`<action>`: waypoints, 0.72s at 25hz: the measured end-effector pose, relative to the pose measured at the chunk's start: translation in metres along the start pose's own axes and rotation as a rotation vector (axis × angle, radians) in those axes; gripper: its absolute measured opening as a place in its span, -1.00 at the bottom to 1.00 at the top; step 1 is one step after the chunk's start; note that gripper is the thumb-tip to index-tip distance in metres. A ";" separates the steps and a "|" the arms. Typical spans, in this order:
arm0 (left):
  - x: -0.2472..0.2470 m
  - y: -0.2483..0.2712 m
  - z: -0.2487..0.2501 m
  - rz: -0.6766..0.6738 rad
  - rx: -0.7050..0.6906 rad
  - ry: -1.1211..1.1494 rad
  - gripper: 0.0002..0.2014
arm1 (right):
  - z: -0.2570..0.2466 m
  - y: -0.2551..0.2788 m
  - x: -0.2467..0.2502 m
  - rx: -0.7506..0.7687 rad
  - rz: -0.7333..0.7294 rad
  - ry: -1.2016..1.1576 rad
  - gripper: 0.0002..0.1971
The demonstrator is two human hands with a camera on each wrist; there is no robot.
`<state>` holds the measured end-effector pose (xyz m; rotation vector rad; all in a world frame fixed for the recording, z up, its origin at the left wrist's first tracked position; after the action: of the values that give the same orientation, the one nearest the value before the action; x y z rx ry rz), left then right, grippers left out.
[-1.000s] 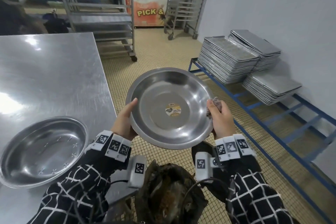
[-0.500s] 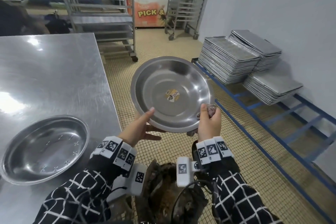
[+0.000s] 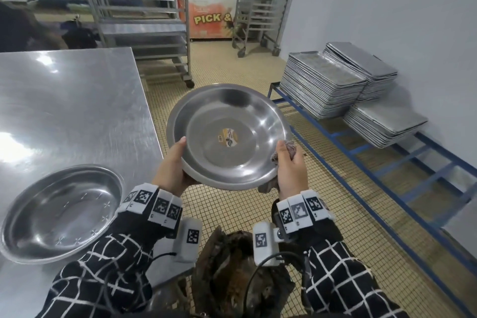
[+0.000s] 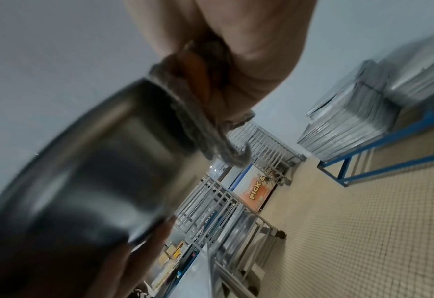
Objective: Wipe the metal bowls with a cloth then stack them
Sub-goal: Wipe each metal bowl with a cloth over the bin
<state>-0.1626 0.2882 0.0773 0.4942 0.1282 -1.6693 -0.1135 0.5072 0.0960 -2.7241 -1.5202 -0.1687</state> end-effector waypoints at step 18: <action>0.015 0.000 0.014 -0.147 -0.014 -0.048 -0.63 | -0.005 -0.024 0.015 -0.029 -0.202 0.068 -0.82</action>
<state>-0.1670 0.2690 0.0839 0.4423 0.1441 -1.8213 -0.1262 0.5319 0.1017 -2.5517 -1.7847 -0.2850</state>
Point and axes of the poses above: each hand's wrist, its own y-axis away from the middle knuckle, its own x-axis out of the back of the hand, z = x × y, the point moved 4 cm from there along -y, towards the middle knuckle, and after that the axes turned 2 degrees about -y, right-handed, at the moved point
